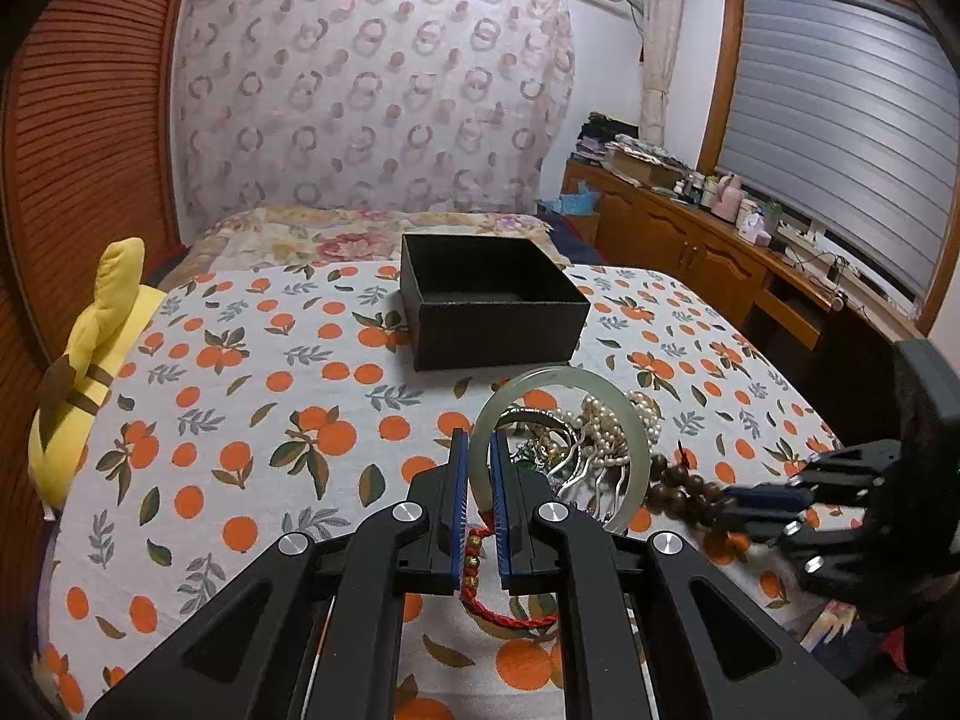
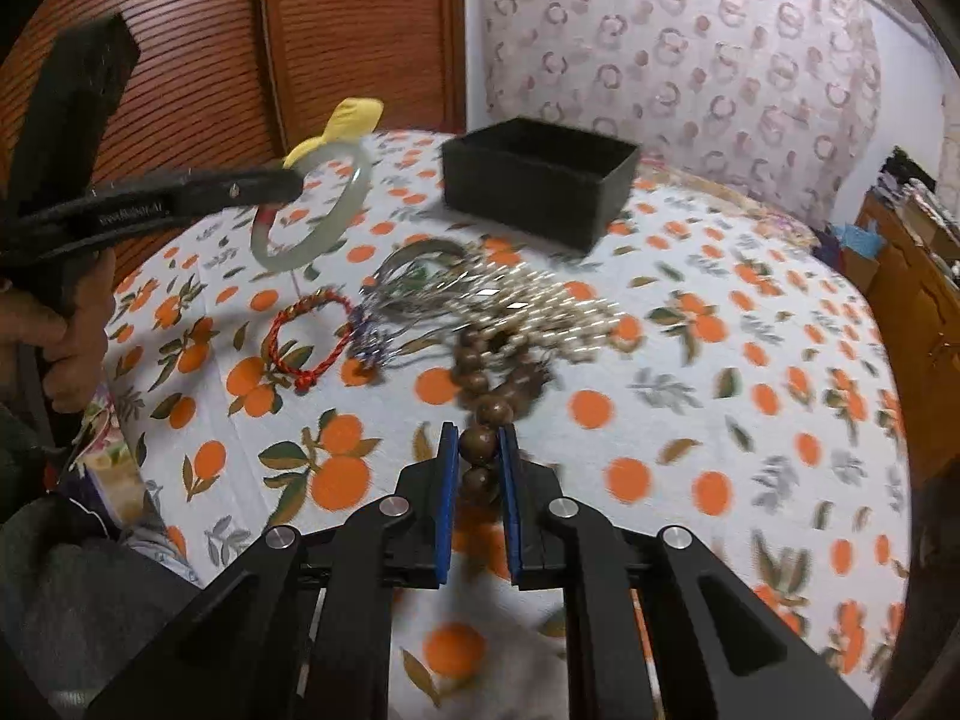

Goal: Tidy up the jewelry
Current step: 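Grasp the pale jade bangle with the left tool while the right tool grasps the brown bead bracelet, then carry the bangle with the left tool while the right tool carries the beads into the black box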

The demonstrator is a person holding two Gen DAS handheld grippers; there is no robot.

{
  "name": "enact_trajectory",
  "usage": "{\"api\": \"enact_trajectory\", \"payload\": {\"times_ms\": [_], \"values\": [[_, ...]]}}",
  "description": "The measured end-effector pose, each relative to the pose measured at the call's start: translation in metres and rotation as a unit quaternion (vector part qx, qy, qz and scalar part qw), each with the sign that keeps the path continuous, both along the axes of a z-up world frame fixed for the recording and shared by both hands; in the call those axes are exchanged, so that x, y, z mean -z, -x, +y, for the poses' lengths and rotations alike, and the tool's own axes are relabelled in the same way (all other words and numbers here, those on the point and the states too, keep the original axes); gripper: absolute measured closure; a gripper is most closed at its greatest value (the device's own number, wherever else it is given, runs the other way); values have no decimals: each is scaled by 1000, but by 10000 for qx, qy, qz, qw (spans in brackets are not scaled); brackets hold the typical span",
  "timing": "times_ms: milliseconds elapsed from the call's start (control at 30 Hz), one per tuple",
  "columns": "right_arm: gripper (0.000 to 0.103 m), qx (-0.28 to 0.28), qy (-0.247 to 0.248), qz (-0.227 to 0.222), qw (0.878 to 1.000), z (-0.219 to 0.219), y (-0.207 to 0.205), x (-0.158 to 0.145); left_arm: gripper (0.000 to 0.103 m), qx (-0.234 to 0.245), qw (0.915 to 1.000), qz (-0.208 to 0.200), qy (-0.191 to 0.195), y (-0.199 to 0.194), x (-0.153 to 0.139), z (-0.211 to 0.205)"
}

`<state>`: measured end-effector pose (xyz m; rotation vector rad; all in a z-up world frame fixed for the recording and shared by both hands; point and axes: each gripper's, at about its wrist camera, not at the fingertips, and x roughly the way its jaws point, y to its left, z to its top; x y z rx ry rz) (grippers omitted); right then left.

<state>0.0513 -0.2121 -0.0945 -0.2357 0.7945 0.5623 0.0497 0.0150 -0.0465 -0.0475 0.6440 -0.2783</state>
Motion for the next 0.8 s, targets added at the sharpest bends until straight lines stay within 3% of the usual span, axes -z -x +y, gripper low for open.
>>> {"api": "enact_trajectory", "payload": {"times_ms": [400, 800], "values": [[88, 169, -275, -846, 9959, -24, 3, -69, 97, 12, 9996, -271, -92, -7, -21, -11], [88, 129, -415, -1259, 9911, -15, -44, -96, 96, -160, 9985, -435, -273, -52, -32, -11]]}}
